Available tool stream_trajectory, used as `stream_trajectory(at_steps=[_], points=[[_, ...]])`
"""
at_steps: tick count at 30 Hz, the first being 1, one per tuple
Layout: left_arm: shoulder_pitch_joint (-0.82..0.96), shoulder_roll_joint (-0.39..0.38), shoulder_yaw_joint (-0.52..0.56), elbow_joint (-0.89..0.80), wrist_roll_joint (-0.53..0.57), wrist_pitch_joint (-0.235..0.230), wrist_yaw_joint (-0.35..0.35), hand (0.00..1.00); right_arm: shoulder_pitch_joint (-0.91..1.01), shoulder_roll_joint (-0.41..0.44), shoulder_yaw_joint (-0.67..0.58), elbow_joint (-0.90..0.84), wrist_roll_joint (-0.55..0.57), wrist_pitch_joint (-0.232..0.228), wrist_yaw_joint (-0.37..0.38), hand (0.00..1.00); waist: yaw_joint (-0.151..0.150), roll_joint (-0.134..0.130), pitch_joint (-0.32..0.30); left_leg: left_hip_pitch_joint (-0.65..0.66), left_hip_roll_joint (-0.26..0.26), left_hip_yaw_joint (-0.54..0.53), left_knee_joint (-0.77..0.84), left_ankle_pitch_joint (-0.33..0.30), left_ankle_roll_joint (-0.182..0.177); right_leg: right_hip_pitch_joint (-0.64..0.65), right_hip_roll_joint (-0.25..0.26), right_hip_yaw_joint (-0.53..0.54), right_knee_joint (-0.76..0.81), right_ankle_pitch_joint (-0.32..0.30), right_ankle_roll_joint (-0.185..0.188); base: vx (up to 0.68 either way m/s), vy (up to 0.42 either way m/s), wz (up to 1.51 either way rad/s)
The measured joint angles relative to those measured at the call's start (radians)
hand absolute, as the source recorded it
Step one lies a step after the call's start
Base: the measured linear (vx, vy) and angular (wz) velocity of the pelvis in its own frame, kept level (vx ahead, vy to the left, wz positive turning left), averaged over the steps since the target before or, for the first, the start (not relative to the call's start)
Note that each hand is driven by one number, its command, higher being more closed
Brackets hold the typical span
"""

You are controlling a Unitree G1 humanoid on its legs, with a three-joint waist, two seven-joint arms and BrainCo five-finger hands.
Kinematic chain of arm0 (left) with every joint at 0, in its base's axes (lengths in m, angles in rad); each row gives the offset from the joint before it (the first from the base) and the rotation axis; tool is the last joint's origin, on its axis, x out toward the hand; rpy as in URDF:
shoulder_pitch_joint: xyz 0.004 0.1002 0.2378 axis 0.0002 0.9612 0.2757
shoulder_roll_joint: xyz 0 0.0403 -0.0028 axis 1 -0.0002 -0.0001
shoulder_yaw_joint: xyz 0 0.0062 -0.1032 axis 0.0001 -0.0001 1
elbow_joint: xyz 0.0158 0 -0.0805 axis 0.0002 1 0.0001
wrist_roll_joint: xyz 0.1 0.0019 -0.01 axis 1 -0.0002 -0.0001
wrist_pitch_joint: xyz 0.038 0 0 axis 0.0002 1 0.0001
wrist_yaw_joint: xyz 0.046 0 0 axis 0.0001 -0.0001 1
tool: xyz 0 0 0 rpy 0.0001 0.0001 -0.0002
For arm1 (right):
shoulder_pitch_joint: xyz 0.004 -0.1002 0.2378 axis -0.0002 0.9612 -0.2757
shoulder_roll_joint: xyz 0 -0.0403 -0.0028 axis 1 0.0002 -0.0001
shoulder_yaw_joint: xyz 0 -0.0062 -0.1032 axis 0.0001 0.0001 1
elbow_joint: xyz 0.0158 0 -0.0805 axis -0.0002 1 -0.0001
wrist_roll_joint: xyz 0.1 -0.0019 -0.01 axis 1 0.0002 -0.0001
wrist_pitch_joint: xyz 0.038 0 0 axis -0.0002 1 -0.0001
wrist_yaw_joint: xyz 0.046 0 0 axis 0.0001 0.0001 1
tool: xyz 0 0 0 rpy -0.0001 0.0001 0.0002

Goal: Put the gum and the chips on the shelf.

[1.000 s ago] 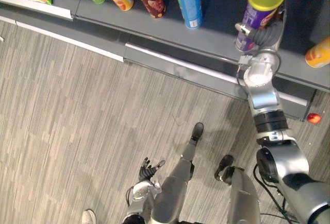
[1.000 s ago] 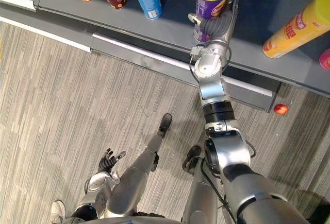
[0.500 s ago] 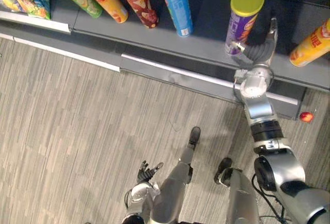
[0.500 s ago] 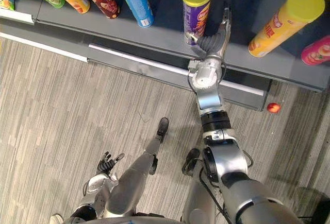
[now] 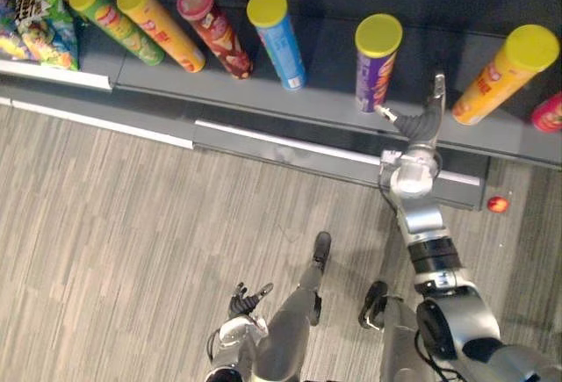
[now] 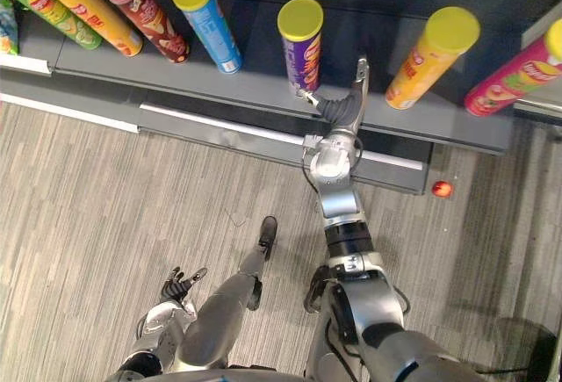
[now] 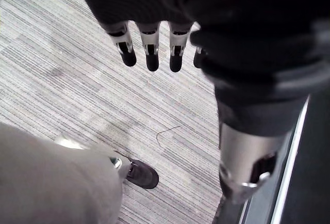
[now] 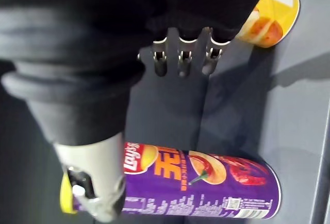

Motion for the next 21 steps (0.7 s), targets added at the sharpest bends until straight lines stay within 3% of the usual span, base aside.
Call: stream_trajectory(at_steps=[8,14,18,21], points=[[0.008,0.001,0.062,0.033,0.041,0.032,0.0,0.0,0.298,0.103,0.187,-0.228,0.031,-0.039,0.063,0.0,-0.036,-0.064,-0.081,0.085,0.026,0.045,0.006,-0.049,0.004,0.12,0.038,0.018,-0.113,0.038,0.011,0.07,-0.022,-0.19],[0.011,-0.009,0.077,0.071,0.12,0.047,0.001,0.0,0.475,0.065,0.366,-0.318,0.071,-0.099,0.19,0.0,-0.045,-0.078,-0.158,0.13,0.059,0.09,0.14,-0.162,0.002,0.258,0.085,0.065,-0.243,0.089,0.013,0.05,-0.012,-0.3],[0.02,0.002,0.076,0.107,0.164,0.057,0.003,0.0,0.585,0.045,0.444,-0.309,0.15,-0.132,0.291,0.0,-0.07,-0.094,-0.202,0.175,0.076,0.097,0.122,-0.166,-0.001,0.322,0.111,0.077,-0.32,0.121,0.008,0.03,-0.051,-0.14],[0.044,0.008,0.071,0.123,0.195,0.057,0.013,0.0,0.695,0.045,0.46,-0.241,0.189,-0.142,0.354,0.0,-0.084,-0.11,-0.25,0.24,0.076,0.101,0.037,-0.133,-0.004,0.35,0.119,0.099,-0.34,0.126,0.006,0.01,-0.046,-0.11]])
